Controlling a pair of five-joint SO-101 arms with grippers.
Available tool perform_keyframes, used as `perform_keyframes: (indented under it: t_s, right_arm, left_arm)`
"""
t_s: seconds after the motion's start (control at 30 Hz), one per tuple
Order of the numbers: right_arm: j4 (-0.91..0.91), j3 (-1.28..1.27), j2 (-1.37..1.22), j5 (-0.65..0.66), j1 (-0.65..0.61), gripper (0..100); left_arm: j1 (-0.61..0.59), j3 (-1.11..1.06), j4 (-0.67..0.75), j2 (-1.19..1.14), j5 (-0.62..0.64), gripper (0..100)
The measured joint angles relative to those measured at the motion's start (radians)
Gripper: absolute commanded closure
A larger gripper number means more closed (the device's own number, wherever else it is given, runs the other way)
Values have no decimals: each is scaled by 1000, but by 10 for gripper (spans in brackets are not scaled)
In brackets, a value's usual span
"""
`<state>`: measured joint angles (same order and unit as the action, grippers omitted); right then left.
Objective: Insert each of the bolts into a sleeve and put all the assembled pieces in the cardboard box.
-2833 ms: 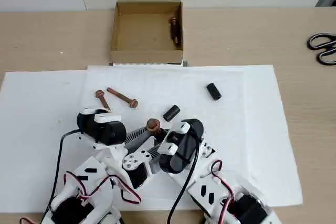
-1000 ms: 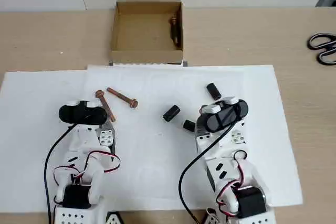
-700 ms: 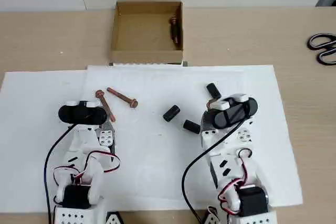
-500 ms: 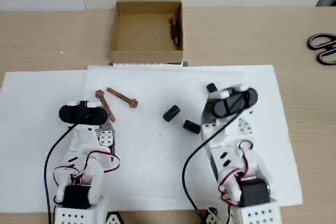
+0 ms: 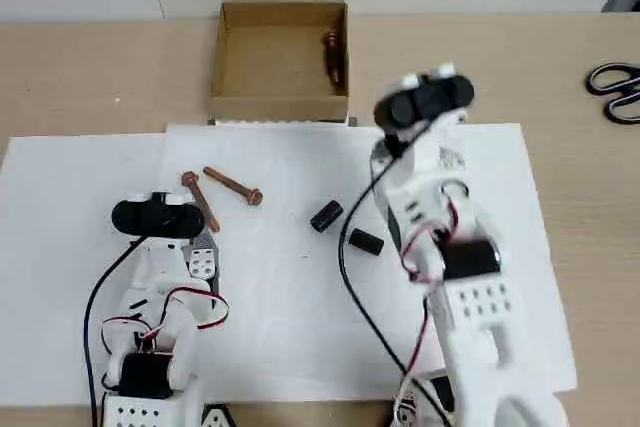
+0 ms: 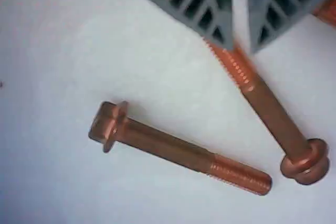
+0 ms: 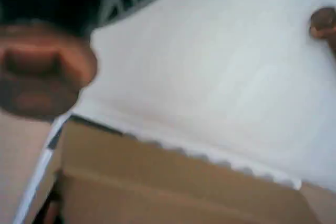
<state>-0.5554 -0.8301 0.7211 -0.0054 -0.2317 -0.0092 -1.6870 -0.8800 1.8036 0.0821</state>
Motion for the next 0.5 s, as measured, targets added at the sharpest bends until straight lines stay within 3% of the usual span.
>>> perform_keyframes:
  t_s: [0.5]
  right_arm:
    - [71,701,-796,0,-15,996]
  left_arm:
    - [0,0,0,0,0,994]
